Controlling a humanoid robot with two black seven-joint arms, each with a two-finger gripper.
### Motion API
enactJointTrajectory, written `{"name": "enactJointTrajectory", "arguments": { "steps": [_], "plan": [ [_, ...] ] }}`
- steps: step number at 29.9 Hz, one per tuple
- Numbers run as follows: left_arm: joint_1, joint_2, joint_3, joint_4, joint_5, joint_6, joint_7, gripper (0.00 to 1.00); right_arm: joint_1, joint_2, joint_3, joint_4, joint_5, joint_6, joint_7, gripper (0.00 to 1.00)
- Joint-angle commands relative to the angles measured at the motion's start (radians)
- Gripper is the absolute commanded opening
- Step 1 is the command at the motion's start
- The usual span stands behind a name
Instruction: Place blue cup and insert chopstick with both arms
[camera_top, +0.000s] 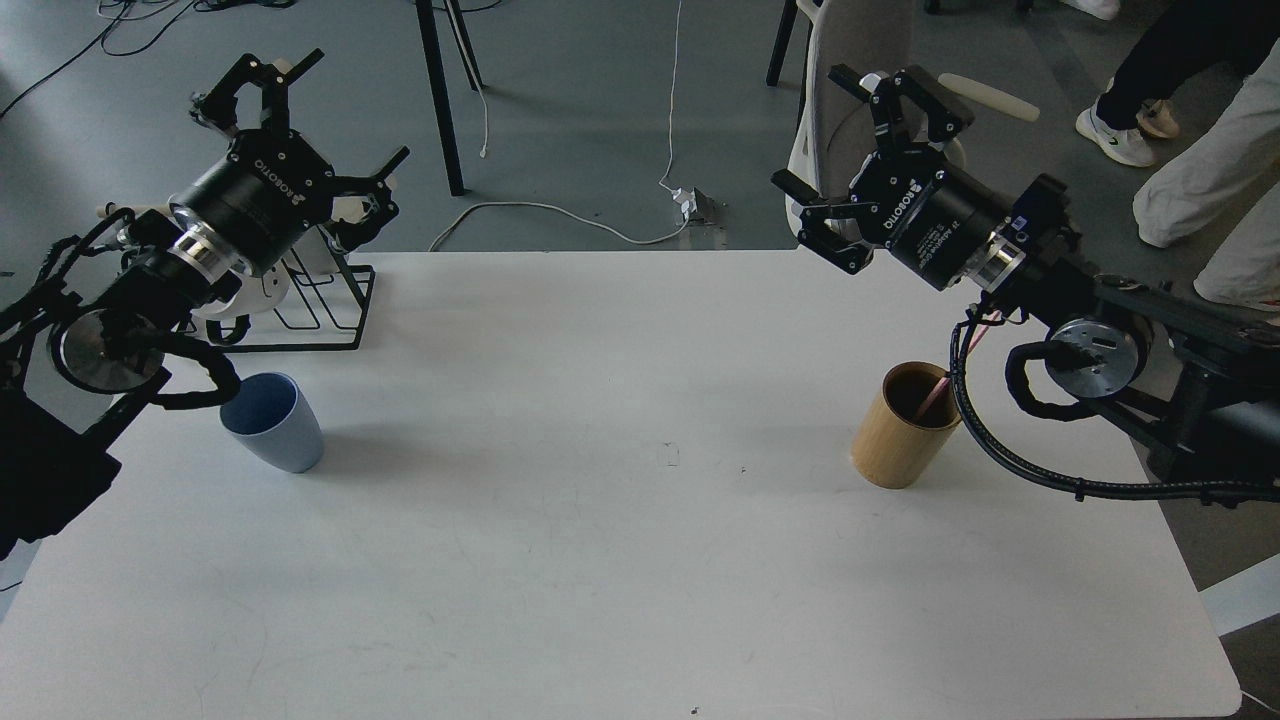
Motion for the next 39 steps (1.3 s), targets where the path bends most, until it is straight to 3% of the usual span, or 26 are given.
{"name": "enactJointTrajectory", "arguments": {
  "steps": [1, 7, 11, 19, 23, 25, 31, 37, 39],
  "plan": [
    [0.019, -0.003, -0.004, 0.009, -0.002, 0.000, -0.005, 1.00, -0.009, 0.011, 0.000, 0.000, 0.000, 0.000, 0.000, 0.99],
    [0.008, 0.000, -0.032, 0.039, -0.006, 0.000, -0.015, 1.00, -0.011, 0.022, -0.002, 0.000, 0.000, 0.000, 0.000, 0.99],
    [0.014, -0.012, -0.145, 0.093, -0.005, 0.000, -0.017, 1.00, -0.011, 0.039, -0.002, 0.000, 0.000, -0.007, 0.000, 0.99],
    [-0.010, -0.084, -0.331, 0.092, 0.000, 0.000, -0.026, 1.00, -0.003, 0.069, -0.002, -0.007, -0.002, -0.022, 0.000, 0.99],
    [-0.081, -0.095, -0.284, 0.082, 0.023, 0.000, 0.015, 1.00, 0.000, 0.069, -0.002, -0.010, -0.002, -0.022, 0.000, 0.99],
    [-0.101, -0.042, -0.207, 0.067, 0.047, 0.000, 0.061, 1.00, 0.000, 0.065, 0.004, -0.010, -0.002, -0.022, 0.000, 0.99],
    [-0.217, 0.220, 0.081, -0.072, 0.055, 0.000, 0.064, 0.99, -0.015, 0.048, 0.009, -0.006, -0.047, -0.021, 0.000, 0.99],
    [-0.243, 0.469, 0.117, -0.178, 0.176, 0.000, 0.060, 0.96, -0.029, 0.037, 0.029, -0.007, -0.167, -0.022, 0.000, 0.99],
    [-0.262, 0.521, 0.115, -0.220, 0.310, 0.000, 0.028, 0.93, -0.029, 0.037, 0.038, -0.007, -0.167, -0.022, 0.000, 0.99]
  ]
}}
